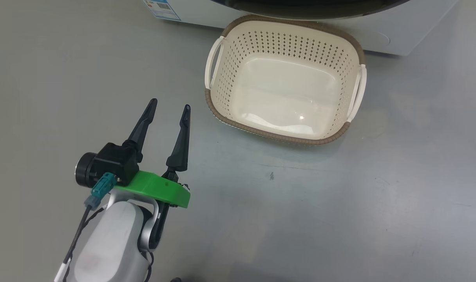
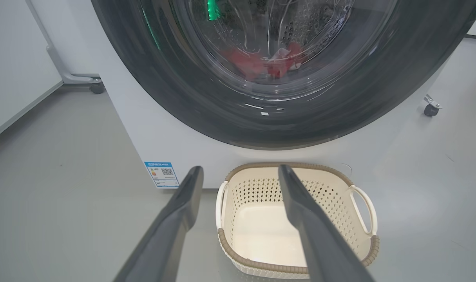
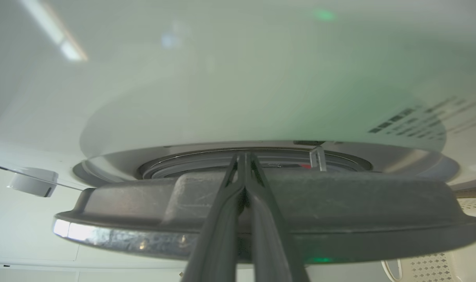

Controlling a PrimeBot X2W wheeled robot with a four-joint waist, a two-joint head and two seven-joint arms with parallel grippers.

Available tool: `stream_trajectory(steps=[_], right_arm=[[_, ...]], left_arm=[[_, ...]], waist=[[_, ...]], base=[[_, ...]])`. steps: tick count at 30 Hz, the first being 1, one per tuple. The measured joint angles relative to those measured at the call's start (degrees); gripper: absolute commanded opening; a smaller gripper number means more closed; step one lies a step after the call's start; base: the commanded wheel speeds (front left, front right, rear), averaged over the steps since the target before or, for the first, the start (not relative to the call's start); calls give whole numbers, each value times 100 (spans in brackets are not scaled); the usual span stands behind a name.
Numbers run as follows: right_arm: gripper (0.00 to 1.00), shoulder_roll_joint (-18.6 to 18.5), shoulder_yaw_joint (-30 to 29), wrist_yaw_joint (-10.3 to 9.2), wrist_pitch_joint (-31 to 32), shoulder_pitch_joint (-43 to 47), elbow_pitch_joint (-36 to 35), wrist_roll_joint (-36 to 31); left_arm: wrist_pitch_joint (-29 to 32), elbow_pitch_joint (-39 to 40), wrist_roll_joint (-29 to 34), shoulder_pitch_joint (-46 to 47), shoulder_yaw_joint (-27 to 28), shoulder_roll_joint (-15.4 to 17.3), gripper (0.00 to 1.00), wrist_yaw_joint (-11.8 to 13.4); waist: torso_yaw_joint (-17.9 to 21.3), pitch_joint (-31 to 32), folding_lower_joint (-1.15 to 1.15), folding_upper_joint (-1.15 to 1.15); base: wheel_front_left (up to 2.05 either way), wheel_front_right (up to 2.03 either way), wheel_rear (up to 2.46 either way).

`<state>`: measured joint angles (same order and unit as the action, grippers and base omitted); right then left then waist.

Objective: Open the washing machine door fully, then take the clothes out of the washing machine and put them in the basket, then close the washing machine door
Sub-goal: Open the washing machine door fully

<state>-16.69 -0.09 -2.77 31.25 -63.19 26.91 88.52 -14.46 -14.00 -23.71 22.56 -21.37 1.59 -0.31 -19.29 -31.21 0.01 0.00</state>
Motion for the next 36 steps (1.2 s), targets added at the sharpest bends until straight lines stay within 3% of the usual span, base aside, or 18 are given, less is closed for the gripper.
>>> stream_trajectory(steps=[28,36], right_arm=[[0,-177,272,36,1322,-91,423,394],[0,-154,358,227,1619,157,442,485]], left_arm=[[0,29,-157,43,-79,-3,100,105],[0,-12,-147,46,-21,-4,100,111]], waist=[[121,27,-1,0],[208,111,0,0]], base=[[0,0,0],[0,0,0]])
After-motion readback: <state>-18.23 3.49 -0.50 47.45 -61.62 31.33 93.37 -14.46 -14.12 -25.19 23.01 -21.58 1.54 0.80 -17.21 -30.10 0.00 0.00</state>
